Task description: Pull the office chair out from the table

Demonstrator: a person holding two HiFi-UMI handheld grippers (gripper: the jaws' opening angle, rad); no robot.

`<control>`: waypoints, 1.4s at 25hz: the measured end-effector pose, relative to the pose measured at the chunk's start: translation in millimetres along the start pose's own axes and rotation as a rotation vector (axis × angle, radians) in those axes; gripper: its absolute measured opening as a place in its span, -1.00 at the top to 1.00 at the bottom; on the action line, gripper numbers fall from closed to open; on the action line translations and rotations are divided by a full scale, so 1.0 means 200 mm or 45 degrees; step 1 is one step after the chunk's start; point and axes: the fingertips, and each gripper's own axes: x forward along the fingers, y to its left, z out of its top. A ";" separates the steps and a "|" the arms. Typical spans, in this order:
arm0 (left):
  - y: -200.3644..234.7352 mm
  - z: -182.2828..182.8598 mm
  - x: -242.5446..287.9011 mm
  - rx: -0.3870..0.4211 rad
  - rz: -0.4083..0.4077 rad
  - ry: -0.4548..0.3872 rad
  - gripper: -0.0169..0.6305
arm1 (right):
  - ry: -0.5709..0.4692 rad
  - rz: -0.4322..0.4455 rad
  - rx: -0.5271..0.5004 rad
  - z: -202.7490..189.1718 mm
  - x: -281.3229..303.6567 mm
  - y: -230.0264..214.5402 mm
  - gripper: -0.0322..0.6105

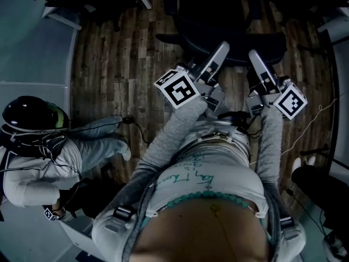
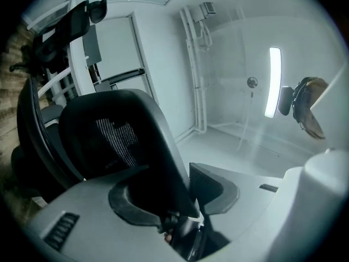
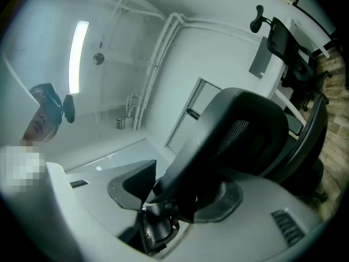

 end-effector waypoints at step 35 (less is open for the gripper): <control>0.05 -0.08 -0.22 0.390 0.111 0.198 0.45 | 0.124 -0.229 -0.311 -0.07 -0.25 -0.05 0.57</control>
